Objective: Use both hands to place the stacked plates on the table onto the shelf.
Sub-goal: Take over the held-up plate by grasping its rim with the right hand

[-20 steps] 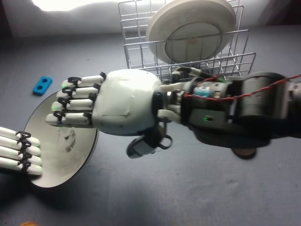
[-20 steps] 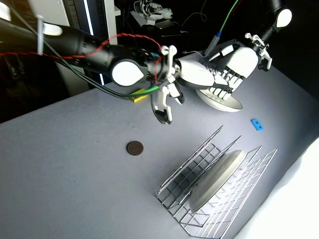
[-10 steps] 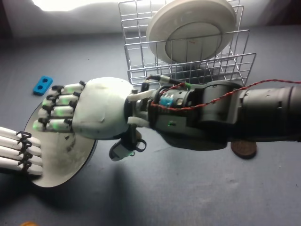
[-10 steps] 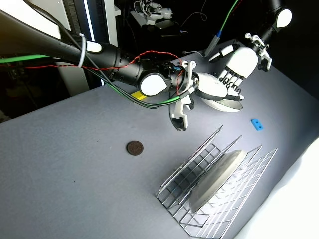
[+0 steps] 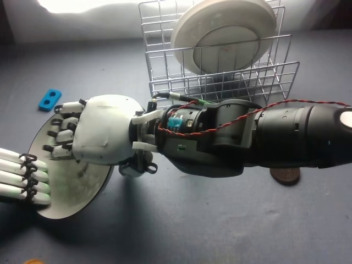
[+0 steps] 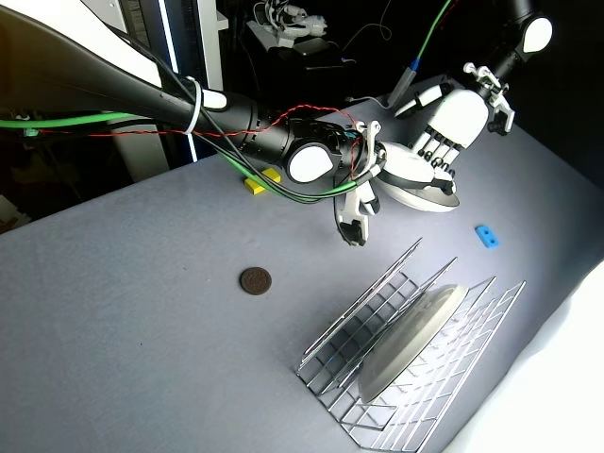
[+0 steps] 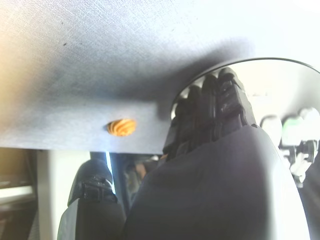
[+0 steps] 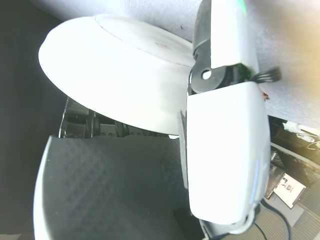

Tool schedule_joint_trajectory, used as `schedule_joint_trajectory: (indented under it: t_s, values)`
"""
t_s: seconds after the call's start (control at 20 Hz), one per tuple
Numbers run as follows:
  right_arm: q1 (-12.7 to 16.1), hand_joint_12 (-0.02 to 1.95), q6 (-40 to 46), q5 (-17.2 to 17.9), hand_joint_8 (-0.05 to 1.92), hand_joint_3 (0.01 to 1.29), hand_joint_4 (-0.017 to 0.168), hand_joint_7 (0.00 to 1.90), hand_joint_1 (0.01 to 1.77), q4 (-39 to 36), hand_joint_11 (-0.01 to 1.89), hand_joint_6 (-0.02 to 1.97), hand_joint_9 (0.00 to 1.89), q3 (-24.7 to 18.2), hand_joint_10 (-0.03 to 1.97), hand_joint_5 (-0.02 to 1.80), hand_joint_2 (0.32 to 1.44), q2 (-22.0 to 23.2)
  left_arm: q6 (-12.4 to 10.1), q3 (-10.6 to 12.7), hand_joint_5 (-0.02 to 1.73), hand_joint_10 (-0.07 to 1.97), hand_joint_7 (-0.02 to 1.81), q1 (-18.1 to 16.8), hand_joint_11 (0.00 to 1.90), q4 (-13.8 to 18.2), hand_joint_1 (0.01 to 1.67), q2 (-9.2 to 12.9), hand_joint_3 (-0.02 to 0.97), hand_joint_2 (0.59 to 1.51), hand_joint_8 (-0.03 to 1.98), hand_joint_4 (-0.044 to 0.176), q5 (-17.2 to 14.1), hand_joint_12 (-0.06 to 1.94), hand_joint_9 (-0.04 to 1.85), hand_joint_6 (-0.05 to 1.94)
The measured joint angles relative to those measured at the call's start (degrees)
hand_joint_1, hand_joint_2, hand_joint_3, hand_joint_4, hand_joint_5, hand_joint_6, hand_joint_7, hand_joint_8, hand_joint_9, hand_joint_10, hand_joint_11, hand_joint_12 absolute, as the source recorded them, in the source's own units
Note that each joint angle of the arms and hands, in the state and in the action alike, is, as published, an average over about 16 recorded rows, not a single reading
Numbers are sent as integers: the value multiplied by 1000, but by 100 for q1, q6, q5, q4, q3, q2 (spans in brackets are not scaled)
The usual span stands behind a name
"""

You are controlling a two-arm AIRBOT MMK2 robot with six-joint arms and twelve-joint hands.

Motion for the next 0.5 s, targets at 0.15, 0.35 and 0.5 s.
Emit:
schedule_joint_trajectory:
  t_s: [0.15, 0.35, 0.5]
  values:
    - [8, 836, -12, 67, 33, 10, 1, 422, 1287, -39, 215, 66, 430, 80, 29, 409, 937, -66, -14, 1, 39, 6, 47, -13, 17, 12, 16, 1, 22, 1110, -7, -9, -2, -13, 22, -24]
    - [19, 990, -25, 179, 150, 10, -1, 630, 1286, -84, 409, 208, 655, 137, 123, 596, 956, -109, -49, 8, 39, 9, 47, -50, 16, 42, 15, 3, 22, 1111, -5, -8, -9, -6, 23, -25]
    - [26, 1026, -34, 266, 255, 10, -1, 754, 1286, -115, 563, 321, 802, 151, 185, 704, 967, -124, -93, 17, 39, 13, 49, -125, 16, 89, 15, 6, 22, 1113, -1, -8, -23, 0, 25, -25]
